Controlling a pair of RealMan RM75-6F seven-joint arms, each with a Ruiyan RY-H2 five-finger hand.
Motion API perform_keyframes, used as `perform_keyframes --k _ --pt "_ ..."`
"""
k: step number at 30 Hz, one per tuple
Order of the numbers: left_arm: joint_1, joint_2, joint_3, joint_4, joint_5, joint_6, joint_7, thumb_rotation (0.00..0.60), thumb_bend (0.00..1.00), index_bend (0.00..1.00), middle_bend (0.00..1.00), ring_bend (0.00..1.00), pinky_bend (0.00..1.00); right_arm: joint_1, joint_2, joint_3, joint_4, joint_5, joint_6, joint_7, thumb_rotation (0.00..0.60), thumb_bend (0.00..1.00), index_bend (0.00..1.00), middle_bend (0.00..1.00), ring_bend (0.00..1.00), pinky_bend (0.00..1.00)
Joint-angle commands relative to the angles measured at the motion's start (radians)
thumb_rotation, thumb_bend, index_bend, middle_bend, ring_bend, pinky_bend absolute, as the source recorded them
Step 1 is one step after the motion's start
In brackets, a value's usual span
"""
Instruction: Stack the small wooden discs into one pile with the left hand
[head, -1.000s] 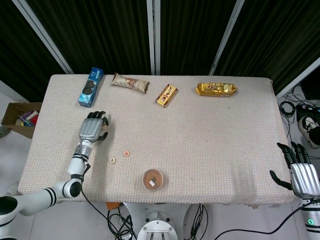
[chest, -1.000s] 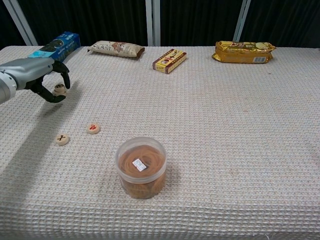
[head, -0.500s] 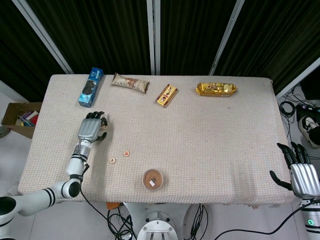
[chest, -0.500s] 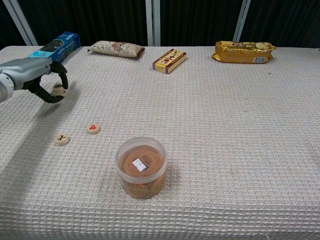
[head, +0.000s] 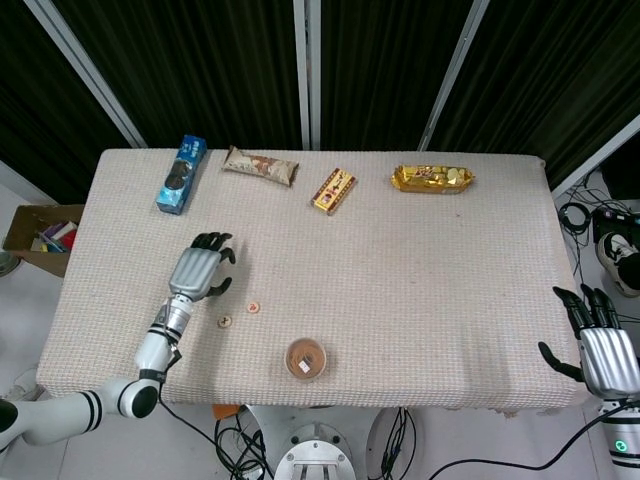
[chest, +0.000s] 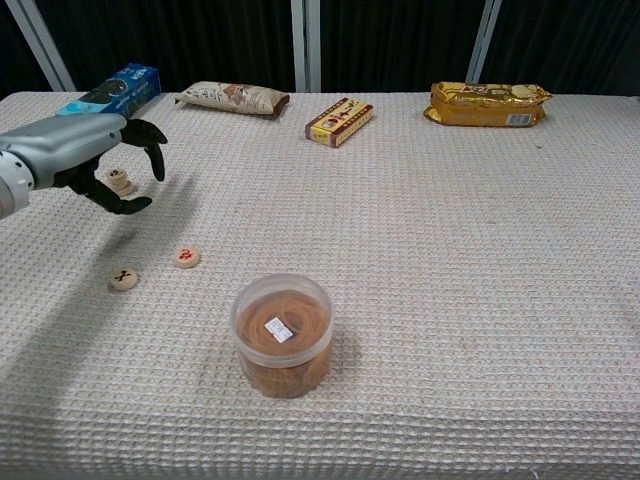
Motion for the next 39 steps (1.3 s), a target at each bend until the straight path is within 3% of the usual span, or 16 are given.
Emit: perform_keyframes --k 1,10,20,39 --pt "0.011 0.005 0.032 -0.032 0.023 0.0 0.007 0.6 0.33 0.41 0.12 0.09 0.12 0.0 -0.001 -0.001 0.001 -0.003 0.001 0.0 0.6 0.22 0.12 0.18 0.0 0.04" --pt "0.016 -0.004 0.057 -0.067 0.004 -0.027 0.052 0.6 0.33 0.41 0.12 0.09 0.12 -0.01 -0.003 -0.005 0.006 -0.009 0.019 0.006 0.6 0.22 0.12 0.18 0.0 0.04" --pt "0.025 0.028 0.07 -0.178 0.017 -0.02 0.073 0.6 0.31 0.41 0.12 0.09 0.12 -0.015 -0.005 -0.007 0.005 -0.015 0.028 0.002 0.6 0.22 0.12 0.18 0.0 0.04" --pt "0.012 -0.023 0.06 -0.134 -0.014 -0.042 0.089 0.6 0.3 0.43 0.12 0.09 0.12 -0.015 -0.005 -0.004 0.001 -0.013 0.026 -0.003 0.6 0.22 0.12 0.18 0.0 0.03"
